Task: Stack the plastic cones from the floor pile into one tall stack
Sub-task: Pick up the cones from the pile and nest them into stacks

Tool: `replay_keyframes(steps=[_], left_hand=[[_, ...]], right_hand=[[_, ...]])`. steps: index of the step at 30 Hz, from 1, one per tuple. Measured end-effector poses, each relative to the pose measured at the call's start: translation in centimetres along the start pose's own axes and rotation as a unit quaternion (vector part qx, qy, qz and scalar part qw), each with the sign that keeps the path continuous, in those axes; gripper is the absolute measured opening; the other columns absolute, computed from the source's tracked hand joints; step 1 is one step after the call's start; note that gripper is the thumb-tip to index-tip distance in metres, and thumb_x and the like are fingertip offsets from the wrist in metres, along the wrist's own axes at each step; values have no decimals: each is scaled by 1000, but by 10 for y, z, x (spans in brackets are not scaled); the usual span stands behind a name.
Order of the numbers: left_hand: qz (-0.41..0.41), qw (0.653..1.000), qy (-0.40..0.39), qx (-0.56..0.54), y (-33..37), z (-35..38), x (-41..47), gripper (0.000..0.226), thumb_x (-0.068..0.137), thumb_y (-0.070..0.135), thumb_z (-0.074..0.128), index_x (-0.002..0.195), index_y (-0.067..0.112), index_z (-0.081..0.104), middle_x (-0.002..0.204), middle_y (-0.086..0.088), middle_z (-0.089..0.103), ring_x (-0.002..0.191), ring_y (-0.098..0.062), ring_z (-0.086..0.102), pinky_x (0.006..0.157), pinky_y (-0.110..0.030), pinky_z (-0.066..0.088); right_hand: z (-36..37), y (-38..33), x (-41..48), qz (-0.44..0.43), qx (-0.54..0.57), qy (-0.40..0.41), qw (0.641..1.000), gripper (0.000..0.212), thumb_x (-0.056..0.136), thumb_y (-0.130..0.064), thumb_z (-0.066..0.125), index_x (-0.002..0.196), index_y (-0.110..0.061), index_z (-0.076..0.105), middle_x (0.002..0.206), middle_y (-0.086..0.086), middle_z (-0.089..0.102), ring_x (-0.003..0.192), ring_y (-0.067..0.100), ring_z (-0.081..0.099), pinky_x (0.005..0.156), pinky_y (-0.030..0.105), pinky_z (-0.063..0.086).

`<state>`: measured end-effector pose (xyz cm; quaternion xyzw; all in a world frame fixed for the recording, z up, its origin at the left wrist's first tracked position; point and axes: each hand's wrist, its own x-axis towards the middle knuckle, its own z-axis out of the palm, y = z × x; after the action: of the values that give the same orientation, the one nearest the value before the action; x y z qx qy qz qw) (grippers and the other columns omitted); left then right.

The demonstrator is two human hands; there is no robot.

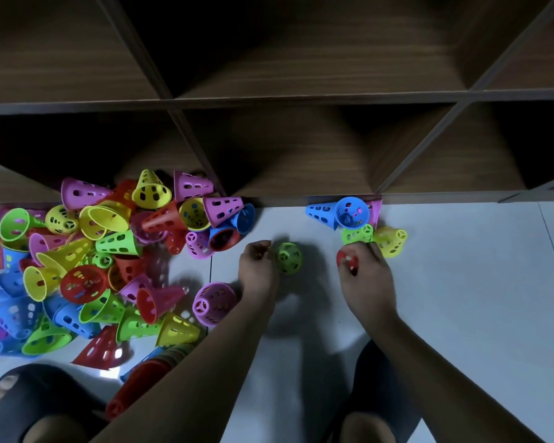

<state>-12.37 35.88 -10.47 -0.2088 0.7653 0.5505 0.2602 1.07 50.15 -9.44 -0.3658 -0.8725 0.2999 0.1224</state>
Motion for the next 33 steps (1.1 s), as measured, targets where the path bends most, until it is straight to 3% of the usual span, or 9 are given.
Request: replay_keyframes(steps=[3,6,8,10,15,19,23,27,33], left_hand=[[46,998,-18,45,7,2,3,16,102,14,60,106,25,70,103,5,73,102,-21,69,81,-32,55],[92,993,-32,65,18,14,-2,21,100,10,58,105,25,71,105,9,74,103,-15,68,94,-36,56],[117,990,-54,62,23,23,-8,21,99,8,58,104,23,72,99,12,73,90,2,66,86,-24,55],[154,981,-75,88,29,33,-14,19,100,10,59,105,24,71,94,13,73,80,8,64,73,-16,49],[201,959,-117,161,44,59,-19,20,97,18,62,108,31,71,81,11,71,71,-11,65,72,-29,55],[175,945,-190,199,51,80,-23,27,94,25,65,116,38,70,84,6,73,88,-25,71,91,-38,59],[163,917,-247,268,50,92,-20,33,100,25,59,130,38,66,108,-4,77,105,-28,71,104,-40,54],[147,916,-235,290,48,89,-22,29,101,25,57,127,29,69,118,0,75,111,-23,68,104,-34,51],[159,939,-180,246,48,66,-28,24,92,19,67,112,28,76,111,11,75,100,-15,69,92,-28,55]], right_hand=[[-6,18,-4,-12,-78,9,997,26,92,-23,72,117,-18,64,130,4,55,92,31,67,74,36,60],[-6,35,-8,-20,-110,-16,994,40,89,-28,77,126,-19,62,136,6,54,93,33,70,76,36,60],[-3,42,-8,-18,-107,-31,994,43,90,-28,77,129,-20,61,138,5,53,91,32,71,75,35,59],[-3,44,-8,-16,-94,-36,995,40,91,-26,74,128,-21,61,139,2,51,87,32,70,74,35,58],[-4,41,-9,18,-41,-40,998,33,94,-25,72,126,-22,62,136,0,53,98,31,68,80,40,60],[-3,42,-14,35,17,-48,998,28,96,-29,71,123,-26,65,131,-4,53,98,21,66,83,43,61],[1,46,-24,28,24,-62,997,32,98,-16,66,129,-25,65,130,-2,51,99,26,67,82,45,62],[5,42,-30,53,32,-84,995,42,93,-4,68,129,-25,66,135,-3,48,106,25,67,87,44,61],[11,32,-33,104,70,-87,988,19,92,-22,71,109,-23,63,125,-2,50,94,19,66,84,43,58]])
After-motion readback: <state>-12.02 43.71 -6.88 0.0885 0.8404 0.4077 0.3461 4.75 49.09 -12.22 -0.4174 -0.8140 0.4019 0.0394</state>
